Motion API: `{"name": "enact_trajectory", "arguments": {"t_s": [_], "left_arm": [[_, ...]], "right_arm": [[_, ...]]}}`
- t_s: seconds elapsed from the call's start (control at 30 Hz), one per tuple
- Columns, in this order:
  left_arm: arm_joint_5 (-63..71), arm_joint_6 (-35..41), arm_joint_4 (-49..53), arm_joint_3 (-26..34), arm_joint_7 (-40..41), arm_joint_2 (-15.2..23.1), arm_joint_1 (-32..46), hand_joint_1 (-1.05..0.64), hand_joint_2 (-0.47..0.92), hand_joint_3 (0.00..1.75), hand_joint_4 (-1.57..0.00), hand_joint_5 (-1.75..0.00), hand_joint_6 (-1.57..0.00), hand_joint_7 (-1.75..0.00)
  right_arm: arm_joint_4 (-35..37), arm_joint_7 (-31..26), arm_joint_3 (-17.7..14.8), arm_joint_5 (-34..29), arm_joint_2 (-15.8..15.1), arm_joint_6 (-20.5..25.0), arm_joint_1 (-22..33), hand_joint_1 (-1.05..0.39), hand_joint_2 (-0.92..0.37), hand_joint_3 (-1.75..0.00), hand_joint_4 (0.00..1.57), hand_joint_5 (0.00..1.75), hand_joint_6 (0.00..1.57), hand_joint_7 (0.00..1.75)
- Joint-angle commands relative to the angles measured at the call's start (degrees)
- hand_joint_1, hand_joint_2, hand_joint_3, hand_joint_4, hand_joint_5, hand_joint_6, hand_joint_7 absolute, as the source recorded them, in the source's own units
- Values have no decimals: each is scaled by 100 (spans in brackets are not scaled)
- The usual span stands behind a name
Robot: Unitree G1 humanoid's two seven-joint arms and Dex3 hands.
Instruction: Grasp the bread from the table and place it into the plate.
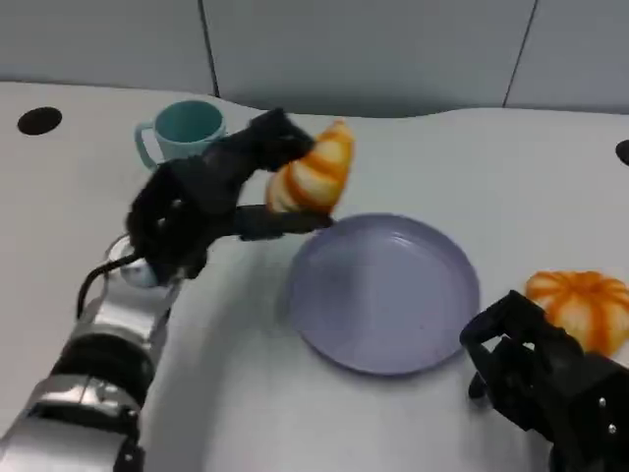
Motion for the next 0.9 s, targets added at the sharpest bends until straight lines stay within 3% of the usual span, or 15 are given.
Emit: {"name": "enact_trajectory", "arguments": {"t_s": [0.03, 0.2, 0.33, 0.47, 0.5, 0.57, 0.63, 0.73, 0.9], "left_arm": [[694, -47, 310, -512, 498, -167, -349, -15, 86, 4, -84, -175, -67, -175], [1358, 505, 658, -1041, 980, -453, -672, -17, 85, 3, -87, -175, -69, -175], [2163, 1098, 964, -1711, 1393, -526, -937, -22, 86, 4, -82, -175, -59, -175], [2330, 1245, 1024, -1872, 1481, -531, -1002, -28, 86, 4, -75, -175, -50, -175], [2288, 1173, 1055, -1864, 1161, -491, -1029, -28, 86, 4, -74, -175, -50, -175], [2307, 1055, 1093, -1921, 743, -410, -1080, -55, 88, 1, -29, -113, -40, -91], [2382, 992, 1094, -2010, 592, -364, -1111, -66, 91, 1, -13, -75, -38, -44], [2500, 946, 1082, -2145, 498, -336, -1159, -79, 92, 10, -1, -47, -24, -19], [2388, 948, 1091, -2131, 145, -351, -1237, -91, 92, 15, 0, -20, -14, -9]], "right_arm": [[191, -6, -33, 8, -90, -250, -51, -28, -92, -42, 60, 175, 39, 175], [198, -15, -14, -8, -76, -261, -39, -28, -92, -42, 59, 175, 38, 175], [14, -39, 66, -60, -28, -137, 57, -28, -92, -42, 58, 175, 37, 174], [-56, -32, 94, -51, -38, -85, 90, -28, -92, -43, 57, 175, 36, 174], [-121, -36, 113, -60, -29, -6, 112, -28, -92, -43, 56, 175, 36, 174], [-187, -48, 146, -76, -19, 60, 130, -29, -92, -43, 55, 175, 35, 174], [-186, -45, 162, -76, -33, 45, 125, -28, -92, -43, 55, 175, 35, 174], [-76, -18, 143, -7, -30, -69, 89, -28, -92, -43, 57, 175, 36, 175], [-136, -29, 153, -28, -26, 35, 87, -28, -92, -43, 57, 175, 37, 175]]}}
